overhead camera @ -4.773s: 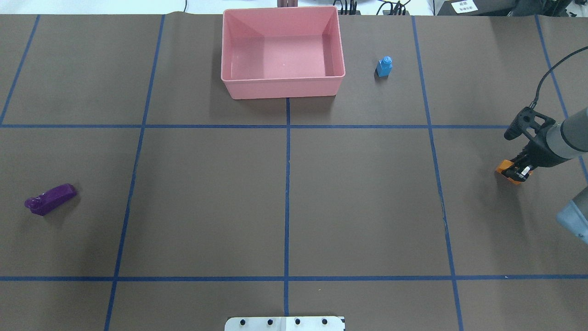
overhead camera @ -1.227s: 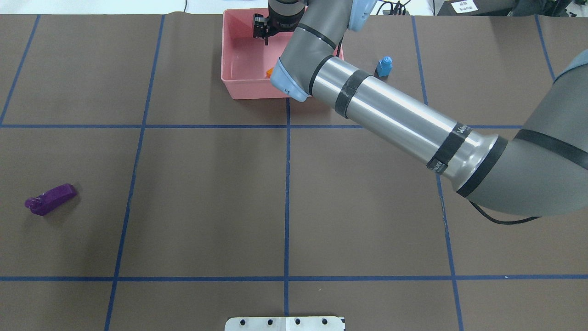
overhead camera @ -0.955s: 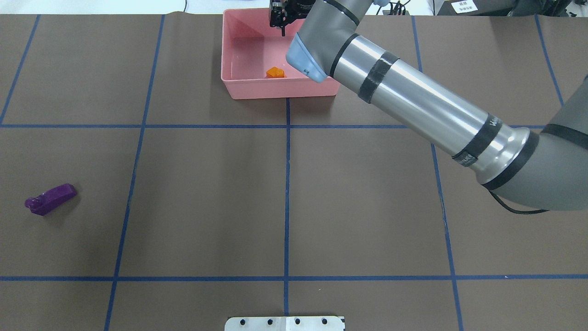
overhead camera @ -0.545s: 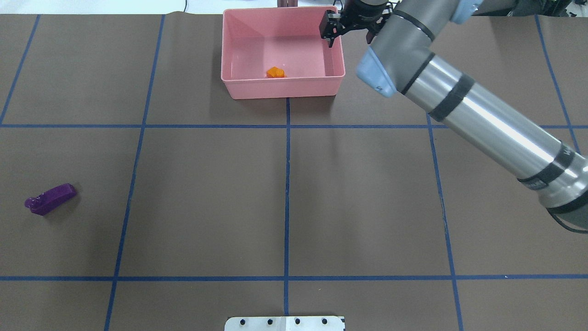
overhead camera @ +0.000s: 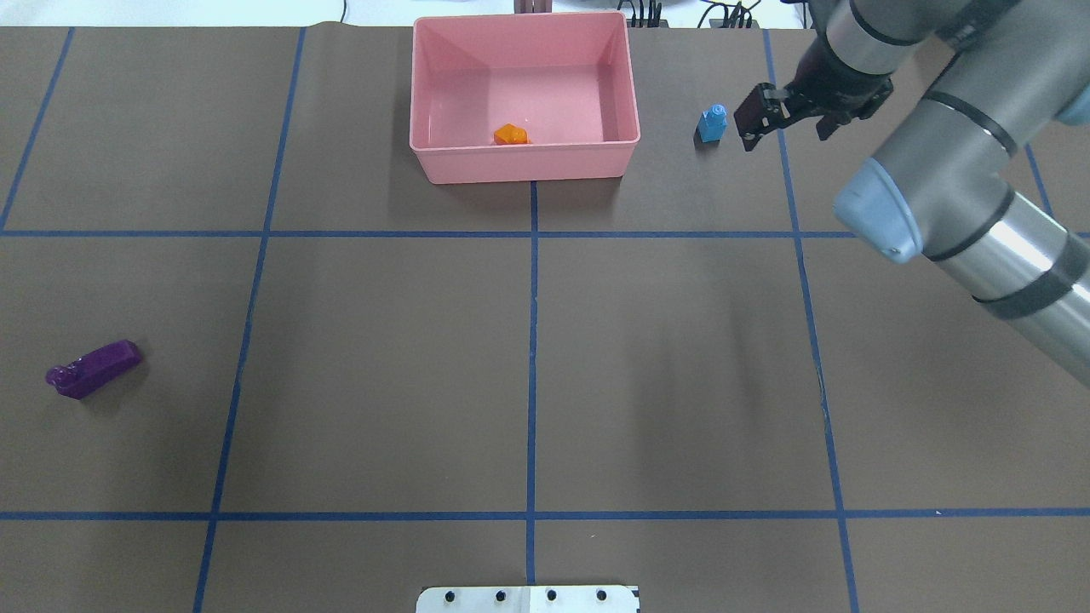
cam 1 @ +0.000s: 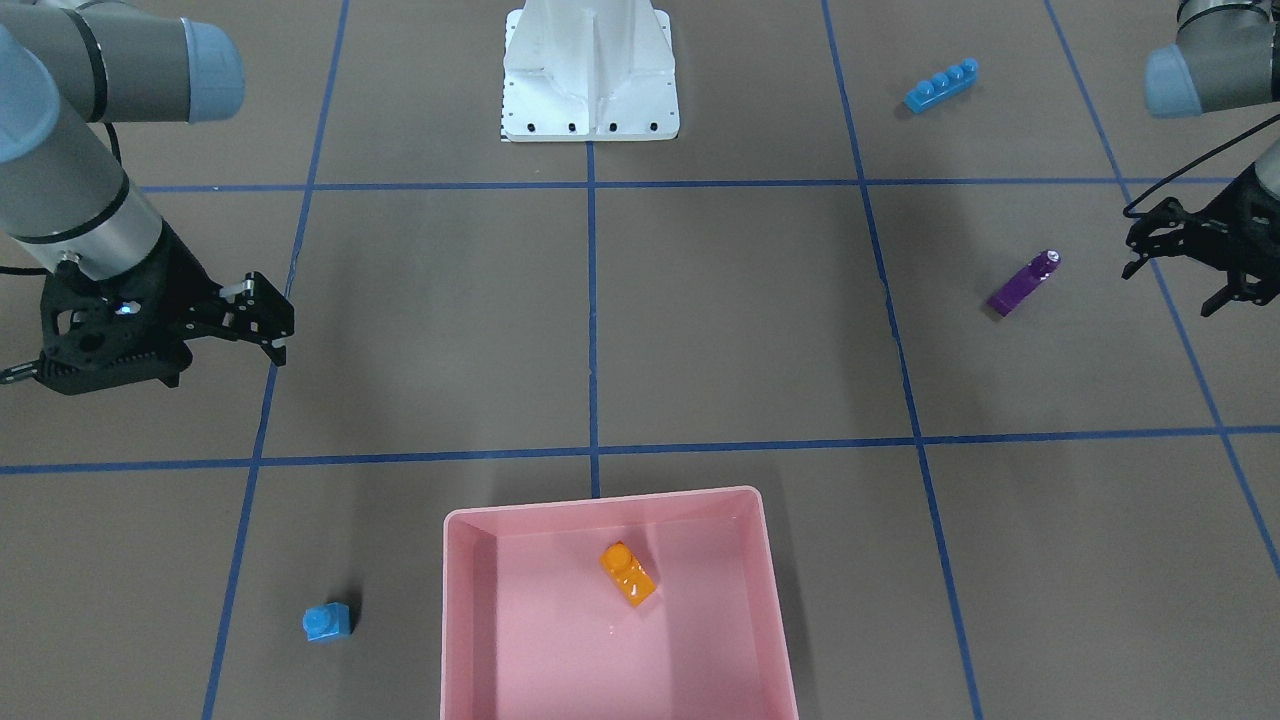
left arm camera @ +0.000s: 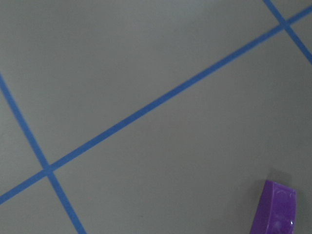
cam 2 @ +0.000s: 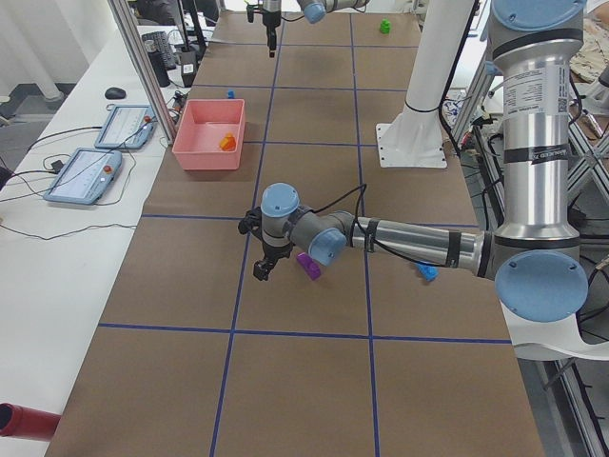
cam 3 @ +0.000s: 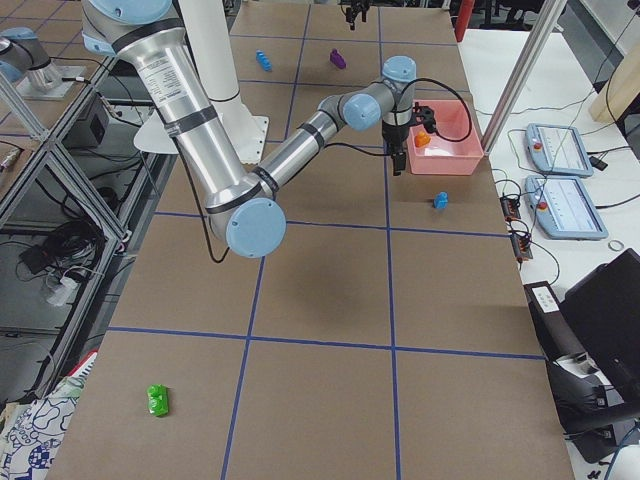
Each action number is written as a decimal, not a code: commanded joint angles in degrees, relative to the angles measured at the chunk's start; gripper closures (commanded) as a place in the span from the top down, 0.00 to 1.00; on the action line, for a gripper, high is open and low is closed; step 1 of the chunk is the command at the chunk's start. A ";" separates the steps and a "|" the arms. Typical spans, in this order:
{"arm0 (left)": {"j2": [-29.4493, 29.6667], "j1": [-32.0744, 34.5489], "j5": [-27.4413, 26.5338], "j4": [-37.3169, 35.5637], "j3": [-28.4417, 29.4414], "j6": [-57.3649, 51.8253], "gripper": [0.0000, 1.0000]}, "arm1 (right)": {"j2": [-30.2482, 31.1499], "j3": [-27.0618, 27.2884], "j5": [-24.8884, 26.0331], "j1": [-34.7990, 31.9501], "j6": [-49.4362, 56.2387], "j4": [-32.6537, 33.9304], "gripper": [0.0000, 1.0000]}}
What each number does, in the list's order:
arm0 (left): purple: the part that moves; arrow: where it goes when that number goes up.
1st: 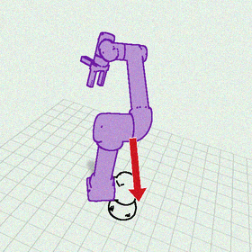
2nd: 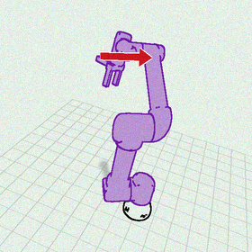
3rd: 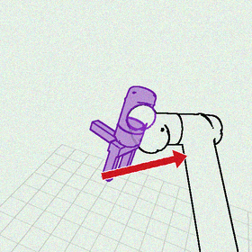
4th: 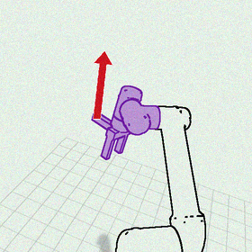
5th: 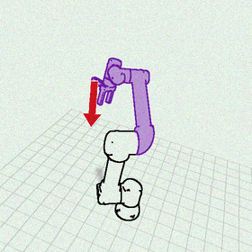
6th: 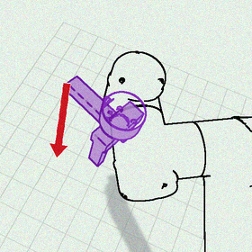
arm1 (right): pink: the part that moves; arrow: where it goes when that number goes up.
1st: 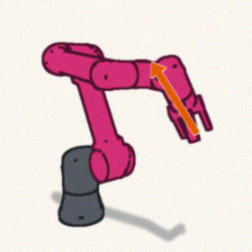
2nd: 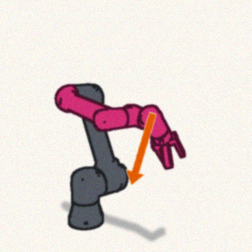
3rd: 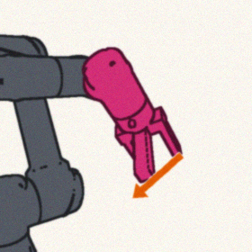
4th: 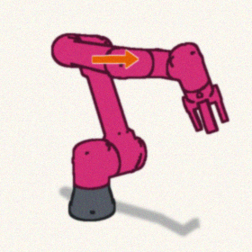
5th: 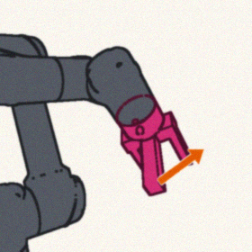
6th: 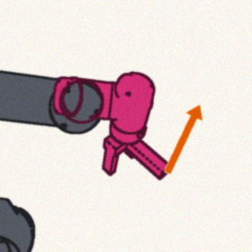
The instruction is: Put all blocks into box
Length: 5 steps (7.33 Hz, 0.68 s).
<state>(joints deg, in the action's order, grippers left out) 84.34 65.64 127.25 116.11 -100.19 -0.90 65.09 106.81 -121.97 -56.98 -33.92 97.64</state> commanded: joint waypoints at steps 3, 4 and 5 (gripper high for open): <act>-0.48 -12.54 -5.26 1.05 -0.45 0.11 1.00 | 10.47 8.04 0.06 -0.14 3.60 0.45 1.00; -0.75 -13.60 -5.26 1.05 -0.45 0.11 1.00 | 12.49 9.71 0.06 -0.06 3.68 0.28 1.00; -0.93 -14.48 -5.26 0.96 -0.45 0.29 1.00 | 12.86 10.34 -0.02 -0.06 3.69 0.27 1.00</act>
<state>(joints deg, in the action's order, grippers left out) 83.68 52.51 122.05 117.14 -100.63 -0.74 76.60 115.85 -121.92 -57.06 -30.31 97.99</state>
